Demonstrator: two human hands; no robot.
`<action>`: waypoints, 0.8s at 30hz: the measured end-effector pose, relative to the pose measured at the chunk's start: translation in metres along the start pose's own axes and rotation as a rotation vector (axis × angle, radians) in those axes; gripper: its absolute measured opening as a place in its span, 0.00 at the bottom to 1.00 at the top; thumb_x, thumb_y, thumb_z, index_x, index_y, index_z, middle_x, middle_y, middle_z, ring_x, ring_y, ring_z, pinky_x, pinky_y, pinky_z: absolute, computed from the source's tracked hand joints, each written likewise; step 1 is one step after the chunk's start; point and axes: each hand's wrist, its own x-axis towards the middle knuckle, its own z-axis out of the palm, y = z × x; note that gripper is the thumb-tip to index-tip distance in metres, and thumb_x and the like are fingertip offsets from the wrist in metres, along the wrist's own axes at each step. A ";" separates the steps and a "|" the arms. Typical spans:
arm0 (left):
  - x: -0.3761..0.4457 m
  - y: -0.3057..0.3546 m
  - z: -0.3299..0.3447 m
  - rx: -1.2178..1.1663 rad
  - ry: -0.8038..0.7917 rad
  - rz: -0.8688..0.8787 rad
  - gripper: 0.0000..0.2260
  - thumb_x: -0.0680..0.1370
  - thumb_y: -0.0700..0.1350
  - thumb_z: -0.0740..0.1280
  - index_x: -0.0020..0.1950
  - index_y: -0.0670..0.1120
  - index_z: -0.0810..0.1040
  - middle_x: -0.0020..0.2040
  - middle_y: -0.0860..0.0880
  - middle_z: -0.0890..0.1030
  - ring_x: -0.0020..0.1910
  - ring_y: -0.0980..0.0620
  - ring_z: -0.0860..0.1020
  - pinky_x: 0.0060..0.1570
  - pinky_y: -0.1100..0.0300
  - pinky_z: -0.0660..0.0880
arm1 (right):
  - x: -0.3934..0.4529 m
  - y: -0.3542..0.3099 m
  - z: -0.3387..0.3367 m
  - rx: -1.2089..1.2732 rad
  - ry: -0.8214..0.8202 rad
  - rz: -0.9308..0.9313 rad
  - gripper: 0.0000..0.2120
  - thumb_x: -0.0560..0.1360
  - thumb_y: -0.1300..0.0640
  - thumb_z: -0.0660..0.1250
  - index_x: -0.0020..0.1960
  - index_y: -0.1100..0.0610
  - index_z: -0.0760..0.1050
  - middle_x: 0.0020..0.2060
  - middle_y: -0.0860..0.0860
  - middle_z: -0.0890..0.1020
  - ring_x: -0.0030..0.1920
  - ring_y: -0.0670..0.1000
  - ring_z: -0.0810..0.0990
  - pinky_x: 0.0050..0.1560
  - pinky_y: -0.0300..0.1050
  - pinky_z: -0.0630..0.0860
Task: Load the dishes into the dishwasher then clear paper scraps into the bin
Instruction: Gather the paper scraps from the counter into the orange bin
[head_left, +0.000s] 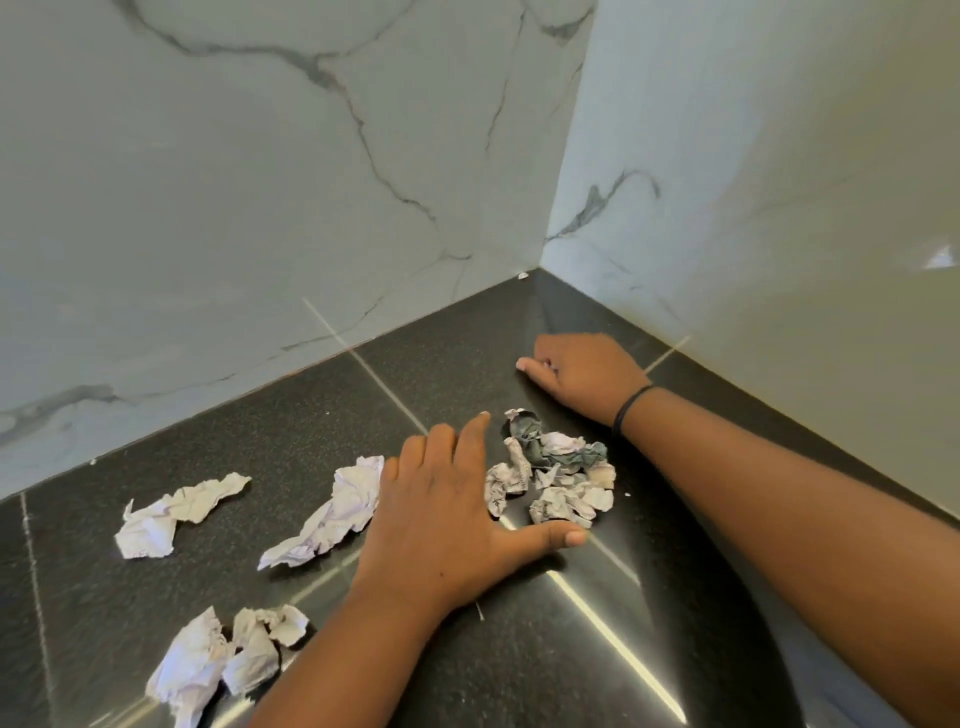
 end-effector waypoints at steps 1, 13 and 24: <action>0.001 0.003 -0.002 -0.024 -0.005 -0.025 0.57 0.55 0.85 0.46 0.77 0.54 0.53 0.61 0.54 0.66 0.60 0.52 0.65 0.63 0.54 0.64 | -0.015 -0.004 -0.005 -0.026 -0.020 0.041 0.17 0.81 0.41 0.52 0.40 0.51 0.66 0.35 0.49 0.73 0.40 0.55 0.77 0.37 0.45 0.63; 0.020 0.065 0.014 -0.081 -0.205 0.366 0.52 0.58 0.78 0.65 0.76 0.54 0.59 0.77 0.53 0.57 0.76 0.53 0.51 0.74 0.52 0.49 | -0.162 -0.055 -0.030 0.041 0.030 0.260 0.14 0.80 0.44 0.53 0.55 0.48 0.75 0.47 0.47 0.82 0.47 0.50 0.80 0.43 0.45 0.71; -0.043 0.071 0.007 0.083 -0.069 0.339 0.32 0.64 0.76 0.54 0.45 0.49 0.75 0.44 0.53 0.75 0.43 0.52 0.74 0.40 0.61 0.66 | -0.229 -0.079 -0.024 -0.058 0.232 0.395 0.20 0.71 0.38 0.54 0.28 0.49 0.70 0.22 0.47 0.72 0.22 0.48 0.72 0.23 0.41 0.60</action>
